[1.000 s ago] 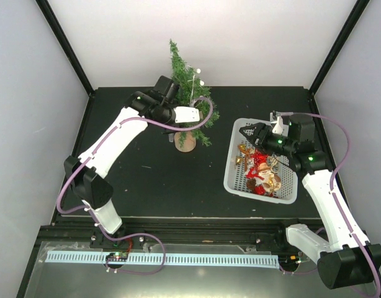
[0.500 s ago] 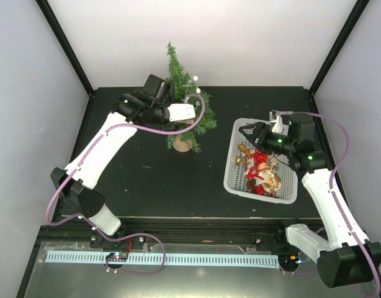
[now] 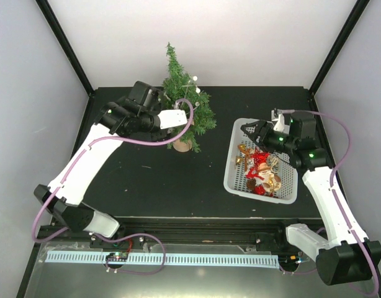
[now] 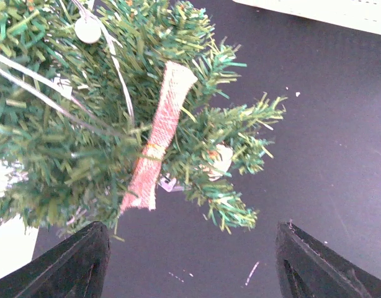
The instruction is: Decorate the small christmas tree
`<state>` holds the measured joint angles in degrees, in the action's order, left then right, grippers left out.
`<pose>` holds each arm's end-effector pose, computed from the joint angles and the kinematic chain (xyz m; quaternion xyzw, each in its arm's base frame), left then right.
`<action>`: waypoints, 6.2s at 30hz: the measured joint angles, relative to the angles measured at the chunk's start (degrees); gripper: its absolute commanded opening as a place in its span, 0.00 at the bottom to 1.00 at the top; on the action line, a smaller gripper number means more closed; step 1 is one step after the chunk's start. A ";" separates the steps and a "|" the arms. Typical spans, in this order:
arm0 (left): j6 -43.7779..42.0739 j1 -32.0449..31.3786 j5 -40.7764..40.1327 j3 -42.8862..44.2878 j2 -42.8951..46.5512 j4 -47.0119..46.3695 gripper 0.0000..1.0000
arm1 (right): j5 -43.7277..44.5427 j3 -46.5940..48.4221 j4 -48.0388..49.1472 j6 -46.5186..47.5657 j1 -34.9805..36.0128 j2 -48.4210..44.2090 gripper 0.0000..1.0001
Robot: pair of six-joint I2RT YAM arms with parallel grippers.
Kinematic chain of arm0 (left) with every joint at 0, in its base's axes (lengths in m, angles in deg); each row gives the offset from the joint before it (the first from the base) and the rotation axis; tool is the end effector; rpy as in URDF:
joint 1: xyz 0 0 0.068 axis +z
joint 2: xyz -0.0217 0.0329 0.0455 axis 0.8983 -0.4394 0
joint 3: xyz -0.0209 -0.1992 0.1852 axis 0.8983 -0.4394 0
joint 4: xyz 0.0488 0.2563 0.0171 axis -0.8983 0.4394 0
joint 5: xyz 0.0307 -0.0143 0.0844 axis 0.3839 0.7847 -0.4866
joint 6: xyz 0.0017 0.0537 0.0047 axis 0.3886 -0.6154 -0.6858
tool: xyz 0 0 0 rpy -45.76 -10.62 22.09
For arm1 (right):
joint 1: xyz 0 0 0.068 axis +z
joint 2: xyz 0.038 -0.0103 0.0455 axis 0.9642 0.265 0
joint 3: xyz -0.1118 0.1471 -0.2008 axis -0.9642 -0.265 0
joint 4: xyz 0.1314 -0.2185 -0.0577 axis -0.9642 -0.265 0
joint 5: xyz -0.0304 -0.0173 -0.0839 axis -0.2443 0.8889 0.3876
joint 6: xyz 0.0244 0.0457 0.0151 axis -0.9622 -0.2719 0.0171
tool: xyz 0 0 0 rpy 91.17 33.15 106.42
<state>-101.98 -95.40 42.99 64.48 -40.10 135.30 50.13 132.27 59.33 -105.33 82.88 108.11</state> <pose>0.2441 -0.1527 0.4118 0.5943 0.7271 0.0029 0.3436 0.2133 0.0535 0.3369 0.1287 0.8211 0.4808 0.2794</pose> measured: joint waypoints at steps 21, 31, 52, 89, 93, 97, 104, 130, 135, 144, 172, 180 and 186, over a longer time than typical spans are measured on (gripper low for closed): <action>5.53 14.19 34.47 3.34 2.51 11.56 0.75 | 28.89 19.06 -32.11 12.07 -2.95 29.24 0.26; 7.58 12.48 43.93 2.64 0.63 11.61 0.75 | 35.78 18.99 -33.97 13.94 -3.28 38.84 0.26; 8.98 11.19 46.56 1.84 0.55 10.84 0.75 | 38.34 22.01 -31.69 14.60 -7.06 51.01 0.30; 9.09 11.13 46.86 0.79 0.52 10.67 0.75 | 34.12 19.74 -27.34 14.64 -7.06 51.67 0.01; 9.14 11.04 46.86 0.81 0.48 10.64 0.75 | 34.29 19.63 -28.11 14.88 -7.06 49.22 0.01; 9.22 10.69 46.86 0.90 -0.24 10.60 0.75 | 34.77 20.63 -29.97 15.74 -7.06 44.04 0.01; 9.68 9.64 46.73 1.70 -1.99 10.45 0.75 | 35.78 22.01 -32.24 17.18 -7.06 35.17 0.01; 12.11 5.07 40.70 3.06 -4.33 7.96 0.75 | 34.49 31.28 -32.70 15.96 -7.06 52.70 0.31; 12.09 5.07 40.00 3.04 -4.33 7.96 0.75 | 34.60 34.40 -32.89 15.80 -7.02 56.43 0.30; 12.04 5.07 38.95 3.04 -4.33 7.98 0.75 | 35.98 35.06 -32.59 15.85 -7.02 57.59 0.29; 12.04 5.07 39.01 3.04 -4.28 7.96 0.76 | 35.74 18.80 -29.55 19.15 -7.06 30.25 0.30; 12.04 4.66 39.12 2.86 -4.26 7.93 0.76 | 34.36 3.54 -30.82 20.98 -6.36 26.82 0.32; 12.04 3.28 39.19 2.71 -4.26 7.87 0.76 | 34.18 3.13 -30.10 20.65 -6.03 27.58 0.40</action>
<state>-89.93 -92.12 82.18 67.19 -44.36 143.16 84.31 135.39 29.23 -84.67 76.85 135.70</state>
